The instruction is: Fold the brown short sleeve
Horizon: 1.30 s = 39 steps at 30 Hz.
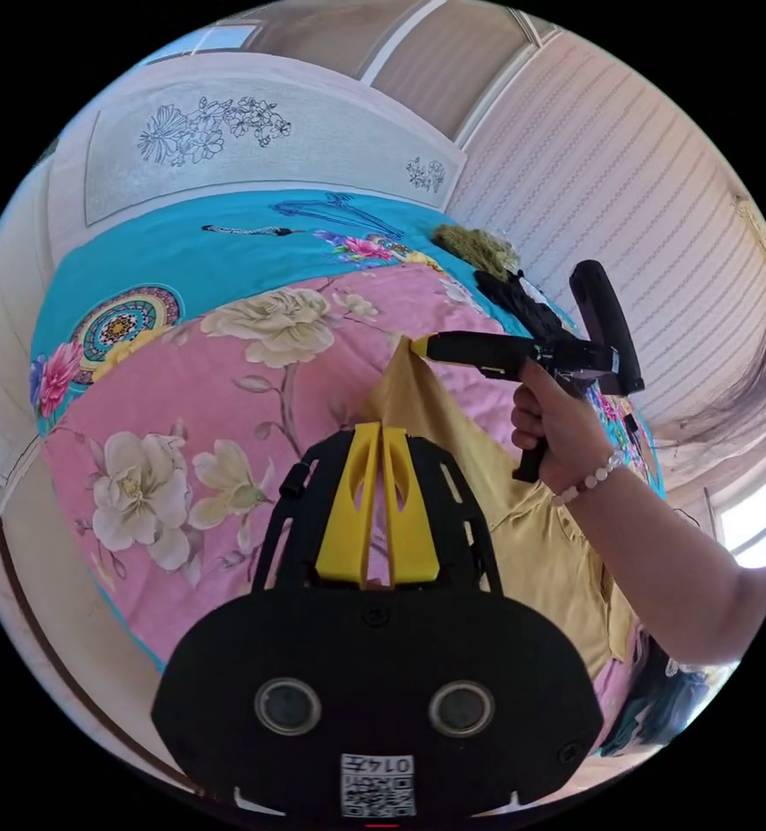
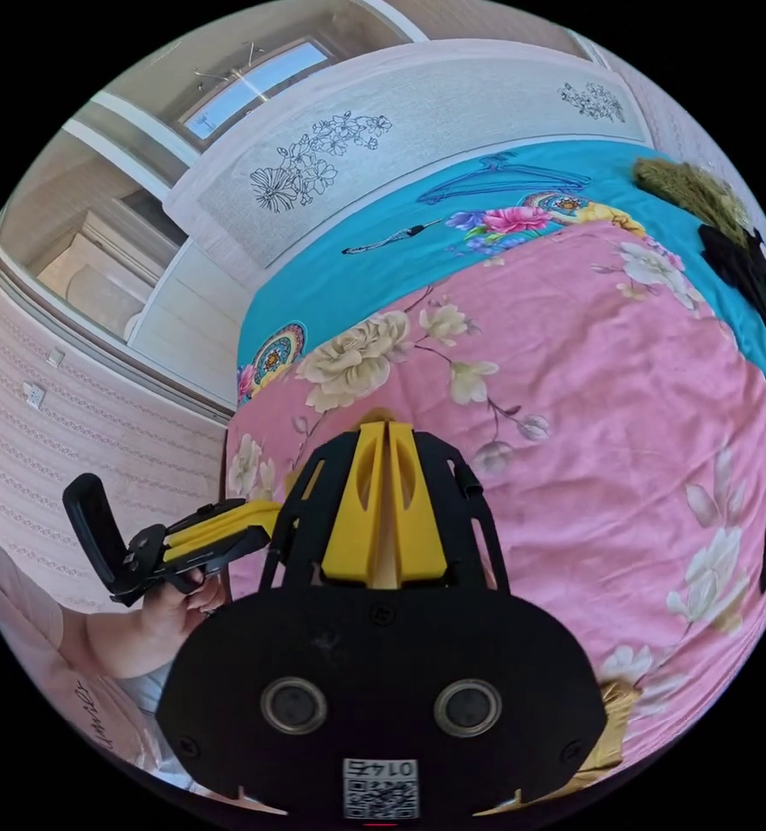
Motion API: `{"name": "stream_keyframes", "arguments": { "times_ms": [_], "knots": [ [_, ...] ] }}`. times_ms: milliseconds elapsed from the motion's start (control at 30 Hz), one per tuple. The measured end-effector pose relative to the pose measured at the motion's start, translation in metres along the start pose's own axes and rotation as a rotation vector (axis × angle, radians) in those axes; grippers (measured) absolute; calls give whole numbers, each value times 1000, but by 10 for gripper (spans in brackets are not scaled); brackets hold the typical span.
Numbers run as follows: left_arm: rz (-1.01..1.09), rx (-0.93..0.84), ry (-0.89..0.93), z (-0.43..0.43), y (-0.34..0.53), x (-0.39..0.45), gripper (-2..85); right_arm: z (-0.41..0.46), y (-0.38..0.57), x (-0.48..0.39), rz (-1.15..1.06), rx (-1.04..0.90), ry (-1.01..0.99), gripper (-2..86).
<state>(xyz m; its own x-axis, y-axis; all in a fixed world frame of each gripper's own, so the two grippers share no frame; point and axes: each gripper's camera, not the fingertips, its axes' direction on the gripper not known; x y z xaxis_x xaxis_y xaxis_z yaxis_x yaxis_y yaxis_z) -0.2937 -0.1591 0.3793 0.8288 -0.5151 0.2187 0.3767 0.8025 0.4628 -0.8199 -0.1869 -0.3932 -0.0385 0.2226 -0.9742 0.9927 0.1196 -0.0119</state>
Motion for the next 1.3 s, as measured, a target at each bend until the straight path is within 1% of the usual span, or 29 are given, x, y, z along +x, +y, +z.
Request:
{"name": "stream_keyframes", "arguments": {
  "times_ms": [100, 200, 267, 333, 467, 567, 633, 700, 733, 800, 867, 933, 967, 1000, 1100, 1200, 1233, 1300],
  "knots": [
    [-36, -8, -3, -4, 4, -13, -9, 23, -15, -12, -15, -38, -21, 1],
    [-44, -47, -90, 2, 14, -25, -6, 48, -20, -17, -20, -123, 30, 3],
    [-104, -60, -123, 3, 21, -38, -1, 46, -15, -17, 13, -103, 63, 4],
    [-142, -80, -84, -3, 24, -51, 12, 22, -3, -16, 23, -15, 93, 5],
    [-162, -25, -9, -25, 27, -61, 40, -4, 14, -12, 37, 19, 93, 9],
    [-159, -24, 65, -19, 22, -58, 69, 7, 19, -27, 6, -43, 35, 19],
    [-160, -45, 109, -7, 15, -56, 79, 27, 19, -40, 1, -77, 74, 43],
    [-152, -87, 103, 9, 11, -53, 76, 42, 17, -40, 27, -89, 86, 67],
    [-140, -115, 87, 18, 10, -51, 61, 54, 17, -36, 65, -116, 95, 80],
    [-73, -113, 43, 23, 11, -45, 43, 75, 20, -23, 125, -192, 98, 78],
    [-40, -124, 46, 22, 10, -41, 31, 75, 28, -15, 129, -155, 91, 56],
    [-23, -125, 59, 15, 8, -38, 20, 64, 38, 0, 163, -145, 6, 25],
    [-11, -94, 83, 7, 7, -35, 15, 58, 42, 4, 173, -129, -14, 22],
    [7, -52, 128, -4, 7, -30, 12, 41, 53, 10, 187, -61, -49, 16],
    [88, -9, 269, -23, 7, -13, 8, -11, 91, 24, 217, 120, -159, 9],
    [289, -27, 478, -42, 23, 29, 10, -65, 148, 37, 261, 289, -250, 8],
    [327, -35, 498, -45, 28, 38, 10, -84, 176, 40, 278, 346, -267, 7],
    [438, -56, 545, -55, 41, 64, 14, -107, 219, 41, 308, 390, -261, 8]
  ]
}}
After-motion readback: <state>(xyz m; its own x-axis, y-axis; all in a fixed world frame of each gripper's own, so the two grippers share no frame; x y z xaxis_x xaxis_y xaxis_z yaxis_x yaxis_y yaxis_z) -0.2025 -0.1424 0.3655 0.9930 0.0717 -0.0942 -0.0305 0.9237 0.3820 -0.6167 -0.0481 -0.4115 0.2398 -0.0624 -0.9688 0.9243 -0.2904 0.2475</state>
